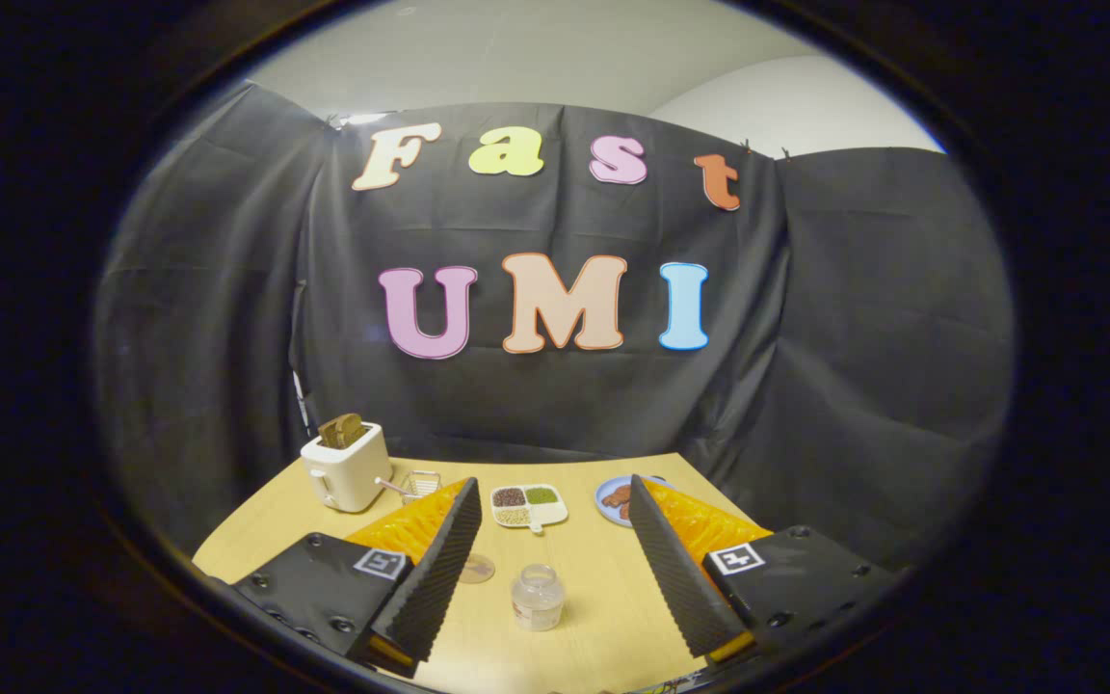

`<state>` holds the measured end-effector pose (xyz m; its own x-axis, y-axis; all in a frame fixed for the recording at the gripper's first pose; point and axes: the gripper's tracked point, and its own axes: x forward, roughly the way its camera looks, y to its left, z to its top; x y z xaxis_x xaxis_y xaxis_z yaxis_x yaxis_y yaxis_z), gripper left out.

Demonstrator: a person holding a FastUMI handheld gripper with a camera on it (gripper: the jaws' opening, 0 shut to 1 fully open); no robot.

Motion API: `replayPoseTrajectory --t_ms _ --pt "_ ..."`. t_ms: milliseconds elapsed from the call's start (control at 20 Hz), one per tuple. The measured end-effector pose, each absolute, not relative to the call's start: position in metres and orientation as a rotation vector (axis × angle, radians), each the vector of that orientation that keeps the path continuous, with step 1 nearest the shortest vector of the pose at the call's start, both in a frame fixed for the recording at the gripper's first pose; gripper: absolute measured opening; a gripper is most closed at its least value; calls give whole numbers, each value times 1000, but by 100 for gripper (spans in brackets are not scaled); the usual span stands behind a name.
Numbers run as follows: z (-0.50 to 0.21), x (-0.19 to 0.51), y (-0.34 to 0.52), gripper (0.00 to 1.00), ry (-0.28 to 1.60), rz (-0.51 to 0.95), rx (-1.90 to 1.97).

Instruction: Take the bottle from table, then pour the juice into the cup, finally place the bottle on the coaster

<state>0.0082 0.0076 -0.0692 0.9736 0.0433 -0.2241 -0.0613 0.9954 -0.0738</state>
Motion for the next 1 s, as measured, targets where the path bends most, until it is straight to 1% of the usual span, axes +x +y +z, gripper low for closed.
replayPoseTrajectory --t_ms 550,1000 --pt "-108 19 14 98 250 164 -82" --pt "-199 29 10 98 352 257 -44"
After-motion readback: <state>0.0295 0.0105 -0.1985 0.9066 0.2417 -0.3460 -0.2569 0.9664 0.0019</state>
